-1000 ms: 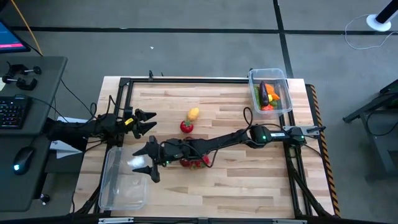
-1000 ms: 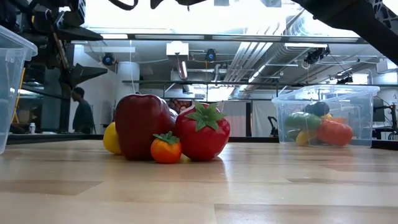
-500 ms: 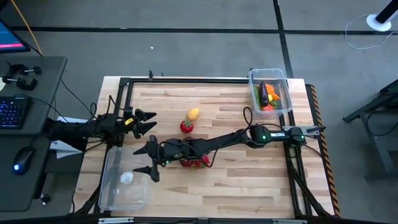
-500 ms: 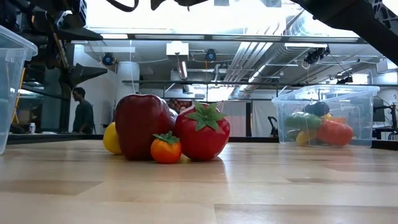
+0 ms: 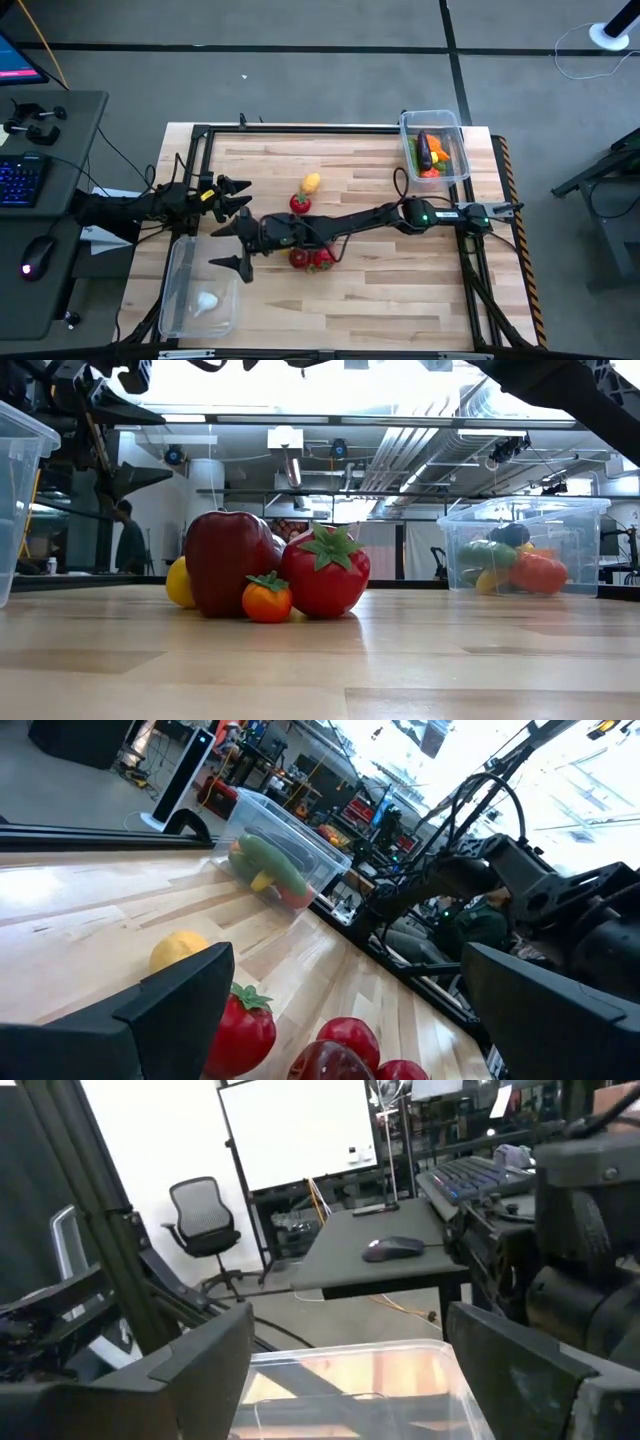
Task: Sort produce into baskets
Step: Put the white garlic into the top transparent bin
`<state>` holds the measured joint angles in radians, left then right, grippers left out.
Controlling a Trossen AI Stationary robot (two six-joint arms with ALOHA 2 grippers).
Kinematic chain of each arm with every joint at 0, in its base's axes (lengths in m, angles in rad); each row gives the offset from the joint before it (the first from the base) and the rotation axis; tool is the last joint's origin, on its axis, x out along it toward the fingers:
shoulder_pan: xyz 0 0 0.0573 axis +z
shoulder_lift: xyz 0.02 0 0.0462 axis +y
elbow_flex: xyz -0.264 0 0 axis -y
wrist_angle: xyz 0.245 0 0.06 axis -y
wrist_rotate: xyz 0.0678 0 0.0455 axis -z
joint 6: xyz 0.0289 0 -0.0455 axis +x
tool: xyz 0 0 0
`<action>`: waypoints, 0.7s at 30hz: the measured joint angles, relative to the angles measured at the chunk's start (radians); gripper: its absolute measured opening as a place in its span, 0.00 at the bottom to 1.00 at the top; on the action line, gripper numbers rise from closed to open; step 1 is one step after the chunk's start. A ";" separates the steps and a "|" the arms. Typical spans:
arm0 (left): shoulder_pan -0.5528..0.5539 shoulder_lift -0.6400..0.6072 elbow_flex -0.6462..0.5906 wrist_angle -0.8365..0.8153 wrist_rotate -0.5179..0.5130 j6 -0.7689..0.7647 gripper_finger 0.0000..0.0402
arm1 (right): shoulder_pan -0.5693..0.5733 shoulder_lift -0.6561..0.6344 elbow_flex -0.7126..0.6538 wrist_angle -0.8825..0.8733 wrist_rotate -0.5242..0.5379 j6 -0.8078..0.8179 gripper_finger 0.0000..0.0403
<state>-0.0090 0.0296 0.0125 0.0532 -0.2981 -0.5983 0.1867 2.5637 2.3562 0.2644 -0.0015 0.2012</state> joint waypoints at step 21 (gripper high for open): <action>0.000 0.000 0.000 0.000 0.000 0.000 0.94 | -0.111 -0.241 -0.021 -0.589 -0.082 -0.218 0.80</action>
<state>-0.0092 0.0299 0.0124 0.0528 -0.2979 -0.5983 0.0758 2.3228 2.3350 -0.3247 -0.0831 -0.0163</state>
